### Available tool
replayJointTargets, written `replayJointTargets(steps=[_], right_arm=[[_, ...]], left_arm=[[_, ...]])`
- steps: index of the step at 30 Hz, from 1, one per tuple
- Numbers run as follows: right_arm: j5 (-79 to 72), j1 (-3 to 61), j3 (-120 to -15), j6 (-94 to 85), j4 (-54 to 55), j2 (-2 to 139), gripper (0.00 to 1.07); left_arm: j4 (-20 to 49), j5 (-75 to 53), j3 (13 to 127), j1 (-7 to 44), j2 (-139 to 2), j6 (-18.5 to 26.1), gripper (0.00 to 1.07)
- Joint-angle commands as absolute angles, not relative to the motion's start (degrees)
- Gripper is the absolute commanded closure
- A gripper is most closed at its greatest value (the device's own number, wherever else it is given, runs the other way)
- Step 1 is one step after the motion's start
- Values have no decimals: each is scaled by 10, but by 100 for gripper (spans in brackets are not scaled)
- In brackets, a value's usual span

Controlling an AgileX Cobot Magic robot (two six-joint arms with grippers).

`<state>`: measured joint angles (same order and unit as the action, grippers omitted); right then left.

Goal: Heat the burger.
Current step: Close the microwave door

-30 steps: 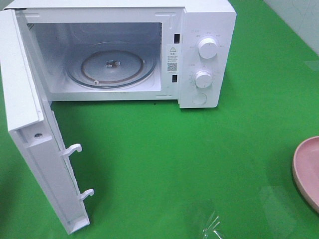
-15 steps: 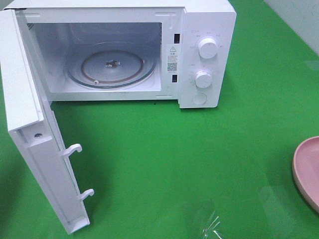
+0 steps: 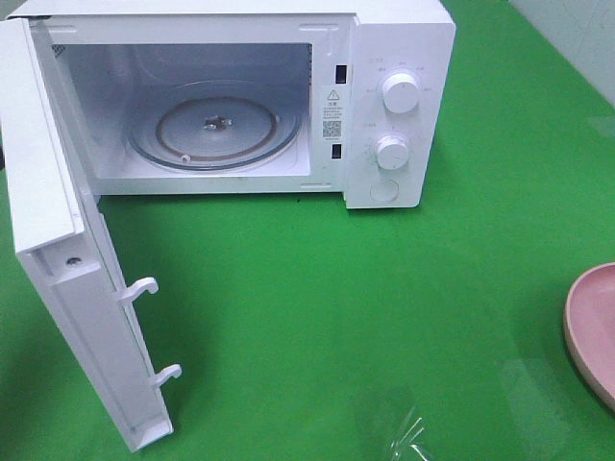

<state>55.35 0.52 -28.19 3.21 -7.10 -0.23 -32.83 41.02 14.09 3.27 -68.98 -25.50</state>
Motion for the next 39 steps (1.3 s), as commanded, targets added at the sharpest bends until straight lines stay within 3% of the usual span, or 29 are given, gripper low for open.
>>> replayJointTargets(steps=[1,6,11,15,29,39], right_arm=[[549,2,-281,30,-69,-18,33],[549,2,-281,30,-69,-18,33],[549,2,-281,30,-69,-18,33],[549,2,-281,30,-69,-18,33],[549,2,-281,30,-69,-18,33],[549,2,-281,30,-69,-18,33]], left_arm=[[-343,457,143,32,-710,-265,107],[-371,466,162,36,-761,-274,107],[-366,458,187,81,-790,-255,107],[-313,449,218,111,-826,-241,107],[-272,445,325,190,-921,-232,107],[-241,444,377,219,-965,-228,107]])
